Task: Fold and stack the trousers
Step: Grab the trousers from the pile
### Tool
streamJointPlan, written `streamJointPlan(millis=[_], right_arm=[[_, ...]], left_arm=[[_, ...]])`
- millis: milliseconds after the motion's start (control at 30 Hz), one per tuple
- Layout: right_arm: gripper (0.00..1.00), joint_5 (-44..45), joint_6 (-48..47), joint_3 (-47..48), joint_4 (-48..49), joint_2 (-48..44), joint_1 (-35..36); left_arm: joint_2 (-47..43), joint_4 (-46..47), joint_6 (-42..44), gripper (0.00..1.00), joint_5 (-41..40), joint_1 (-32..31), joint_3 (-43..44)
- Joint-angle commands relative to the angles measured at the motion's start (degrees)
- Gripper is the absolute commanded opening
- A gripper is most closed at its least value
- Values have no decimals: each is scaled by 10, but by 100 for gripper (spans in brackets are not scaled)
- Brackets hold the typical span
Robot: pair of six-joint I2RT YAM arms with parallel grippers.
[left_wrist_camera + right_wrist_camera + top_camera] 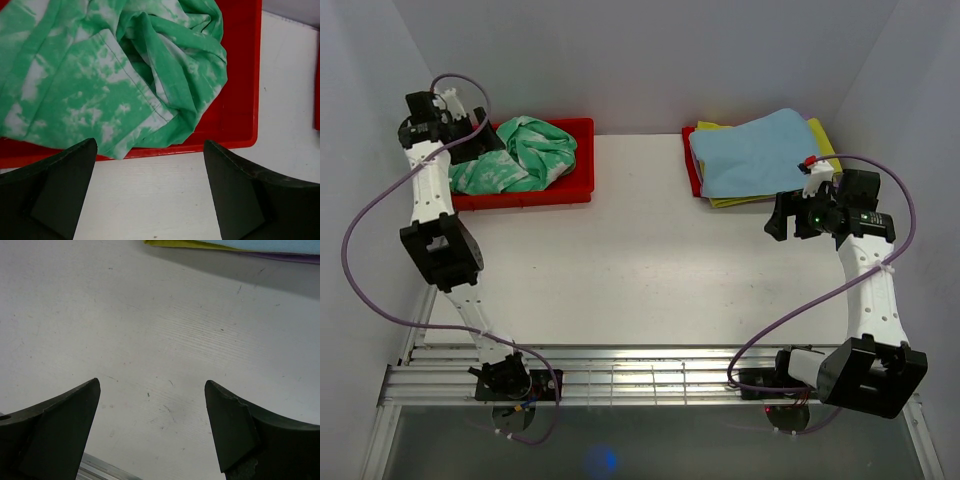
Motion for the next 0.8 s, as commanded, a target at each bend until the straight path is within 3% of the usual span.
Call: streamJointPlan(millis=[0,267,467,500,600,633,733,767], right_arm=[[90,-13,6,24,-8,12,-2],[90,-4,5,36,-11,35,-2],[90,1,7,44,-11,48,-2],[90,2,8,45,-11,50,-1],[90,4,8,49,-12,51,-2],[90,5,8,49,-11,52,-2],[90,6,10,50,-10,53,-2],[90,5,10,50,-10,53,-2]], left_arm=[[32,26,-28,98,-41,-41,36],[176,57,26,98,-195,-121,40],[247,64,32,98,-228,-135,53],[256,63,32,94,-239,-136,57],[278,58,53,67,-245,-135,81],[280,58,56,40,-249,-136,86],[274,59,71,17,-238,-136,112],[269,64,73,0,-237,-136,124]])
